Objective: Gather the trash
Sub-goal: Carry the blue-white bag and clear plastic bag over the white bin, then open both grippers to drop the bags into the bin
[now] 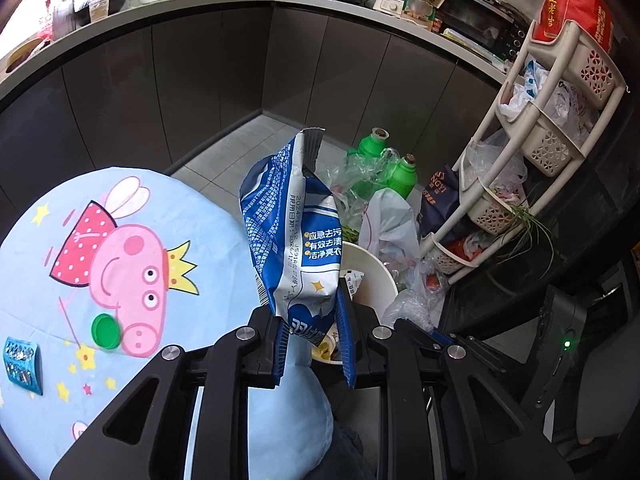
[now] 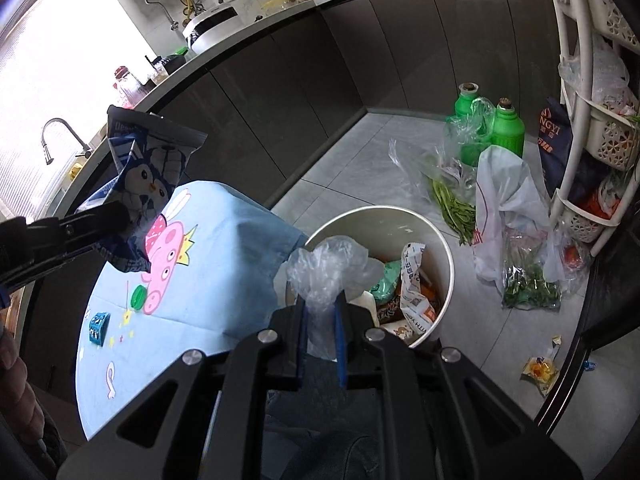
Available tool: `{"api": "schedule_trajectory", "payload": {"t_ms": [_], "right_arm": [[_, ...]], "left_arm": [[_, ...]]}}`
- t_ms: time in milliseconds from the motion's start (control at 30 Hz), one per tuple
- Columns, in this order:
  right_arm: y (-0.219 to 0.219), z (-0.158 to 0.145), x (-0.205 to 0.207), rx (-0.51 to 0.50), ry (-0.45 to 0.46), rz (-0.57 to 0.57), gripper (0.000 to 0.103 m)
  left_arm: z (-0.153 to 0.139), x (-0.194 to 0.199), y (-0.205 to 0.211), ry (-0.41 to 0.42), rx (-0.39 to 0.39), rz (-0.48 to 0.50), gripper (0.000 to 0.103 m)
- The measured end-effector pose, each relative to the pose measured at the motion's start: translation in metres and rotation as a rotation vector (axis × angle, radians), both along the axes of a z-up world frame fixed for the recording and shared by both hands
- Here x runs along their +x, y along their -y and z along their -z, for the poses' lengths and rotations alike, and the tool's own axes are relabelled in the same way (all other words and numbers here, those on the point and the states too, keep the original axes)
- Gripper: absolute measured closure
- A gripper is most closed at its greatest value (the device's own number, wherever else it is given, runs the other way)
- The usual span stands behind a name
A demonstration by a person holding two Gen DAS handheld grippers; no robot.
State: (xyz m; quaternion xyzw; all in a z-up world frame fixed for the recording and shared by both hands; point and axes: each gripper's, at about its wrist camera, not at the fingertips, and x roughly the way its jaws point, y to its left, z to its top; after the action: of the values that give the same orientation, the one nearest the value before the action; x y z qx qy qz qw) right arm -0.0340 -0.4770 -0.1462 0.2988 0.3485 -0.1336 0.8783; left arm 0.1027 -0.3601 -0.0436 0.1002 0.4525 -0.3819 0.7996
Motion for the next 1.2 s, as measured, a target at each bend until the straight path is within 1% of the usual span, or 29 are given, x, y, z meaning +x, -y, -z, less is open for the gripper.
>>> {"api": "schedule_trajectory", "payload": {"t_ms": [100,300,433,533,567,600,633,667,833,900,1067,1200], "right_arm": [[0.003,0.007,0.003,0.011,-0.013,0.004,0.089],[0.011,0.024,0.008,0.032,-0.039,0.01,0.089],[0.014,0.033,0.01,0.043,-0.056,0.016,0.089],[0.017,0.041,0.011,0.048,-0.073,0.023,0.089],[0.019,0.043,0.012,0.05,-0.077,0.026,0.089],[0.02,0.045,0.012,0.053,-0.08,0.03,0.089],[0.021,0.047,0.011,0.055,-0.084,0.034,0.089],[0.022,0.049,0.011,0.056,-0.087,0.037,0.089],[0.026,0.052,0.011,0.061,-0.096,0.045,0.089],[0.024,0.052,0.012,0.059,-0.096,0.04,0.089],[0.021,0.054,0.015,0.057,-0.104,0.03,0.089],[0.02,0.055,0.016,0.057,-0.108,0.029,0.089]], "left_arm": [[0.008,0.008,0.013,-0.04,-0.001,0.027,0.083],[0.035,0.022,0.039,-0.134,0.007,0.075,0.082],[0.051,0.026,0.054,-0.193,0.01,0.13,0.082],[0.06,0.026,0.061,-0.187,0.039,0.145,0.075],[0.062,0.026,0.061,-0.187,0.04,0.144,0.065],[0.062,0.027,0.06,-0.186,0.035,0.137,0.052],[0.061,0.027,0.059,-0.181,0.027,0.125,0.047],[0.058,0.028,0.057,-0.169,0.014,0.11,0.044],[0.049,0.031,0.049,-0.132,-0.004,0.072,0.034],[0.047,0.033,0.044,-0.128,-0.012,0.056,0.028],[0.046,0.037,0.037,-0.122,-0.011,0.023,0.028],[0.047,0.04,0.033,-0.127,-0.007,0.016,0.028]]}}
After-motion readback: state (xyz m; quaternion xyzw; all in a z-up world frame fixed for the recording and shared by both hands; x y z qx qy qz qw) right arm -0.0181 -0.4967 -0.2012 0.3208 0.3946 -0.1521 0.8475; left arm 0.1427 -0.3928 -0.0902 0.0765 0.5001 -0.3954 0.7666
